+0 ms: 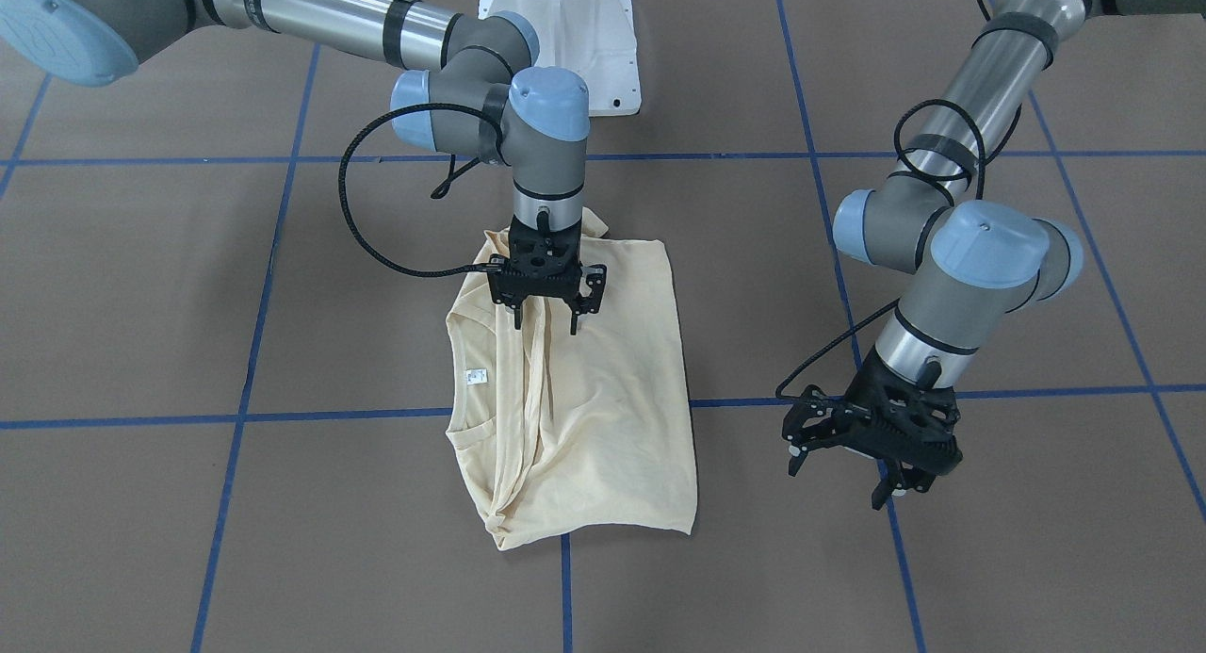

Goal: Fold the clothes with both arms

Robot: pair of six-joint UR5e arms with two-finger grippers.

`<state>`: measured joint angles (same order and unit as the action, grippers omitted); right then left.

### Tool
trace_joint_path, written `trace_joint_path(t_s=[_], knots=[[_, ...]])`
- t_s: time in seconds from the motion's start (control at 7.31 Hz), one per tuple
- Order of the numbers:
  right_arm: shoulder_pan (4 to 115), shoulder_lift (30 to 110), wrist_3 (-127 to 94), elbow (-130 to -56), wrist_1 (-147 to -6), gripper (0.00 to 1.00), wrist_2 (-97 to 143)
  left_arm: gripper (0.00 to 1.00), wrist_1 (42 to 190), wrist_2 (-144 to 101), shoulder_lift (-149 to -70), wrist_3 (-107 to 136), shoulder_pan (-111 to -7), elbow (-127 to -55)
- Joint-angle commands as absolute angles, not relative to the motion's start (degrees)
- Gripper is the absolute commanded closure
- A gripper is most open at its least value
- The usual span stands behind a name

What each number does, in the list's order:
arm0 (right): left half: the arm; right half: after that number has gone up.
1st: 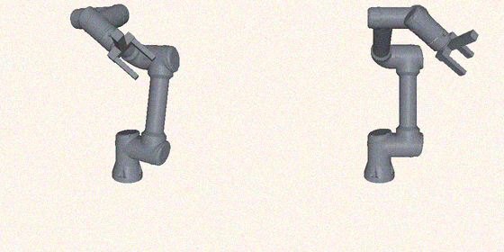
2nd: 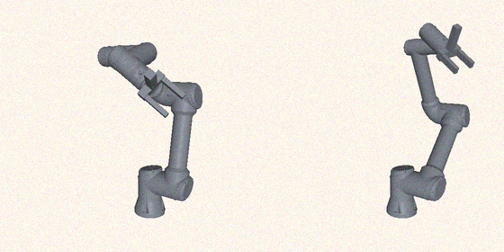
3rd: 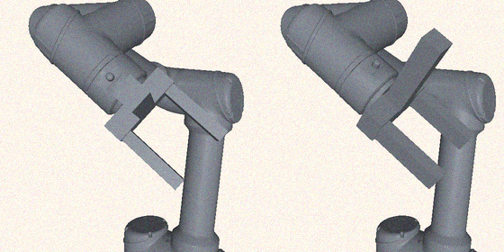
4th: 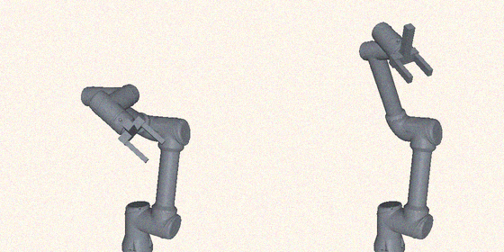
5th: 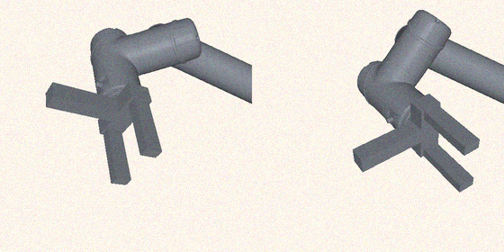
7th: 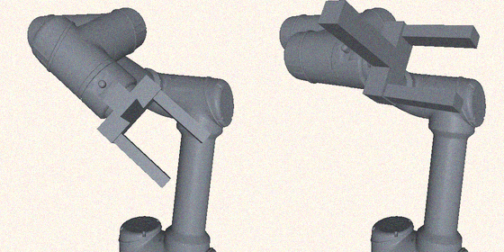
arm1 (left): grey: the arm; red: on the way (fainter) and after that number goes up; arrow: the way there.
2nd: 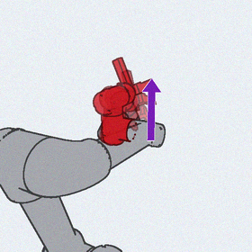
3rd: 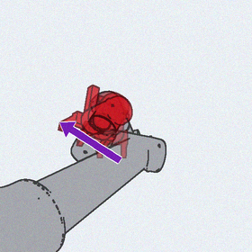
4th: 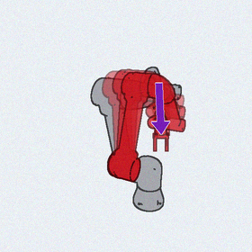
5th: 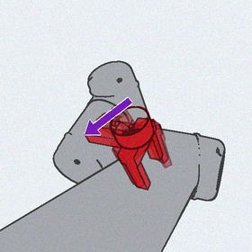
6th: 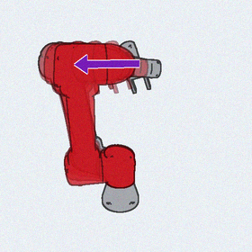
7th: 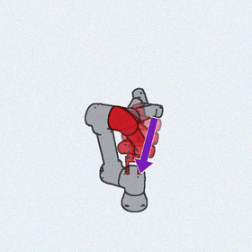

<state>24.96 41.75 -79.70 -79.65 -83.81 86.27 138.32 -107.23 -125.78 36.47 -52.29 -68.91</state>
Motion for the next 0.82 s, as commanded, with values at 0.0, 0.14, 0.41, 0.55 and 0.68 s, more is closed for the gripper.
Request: trace_joint_path(t_s=[0.0,0.14,0.41,0.55,0.68], knots=[[24.9,42.1,-78.6,-79.6,-84.5,0.72,86.4,0.00,138.3,-107.2,-125.7,36.5,-52.3,-68.8],[25.0,42.2,-78.4,-79.7,-84.5,0.75,86.4,0.00,138.3,-107.2,-125.7,36.5,-52.2,-68.9],[25.0,42.3,-78.0,-80.2,-84.5,0.78,86.5,0.00,138.3,-107.2,-125.7,36.5,-52.2,-68.8],[25.7,42.4,-76.5,-80.6,-84.5,0.80,86.7,0.00,138.3,-107.2,-125.7,36.5,-52.2,-68.8],[26.4,44.1,-75.7,-82.1,-84.5,0.84,86.8,0.00,138.3,-107.2,-125.7,36.5,-52.2,-68.8]])
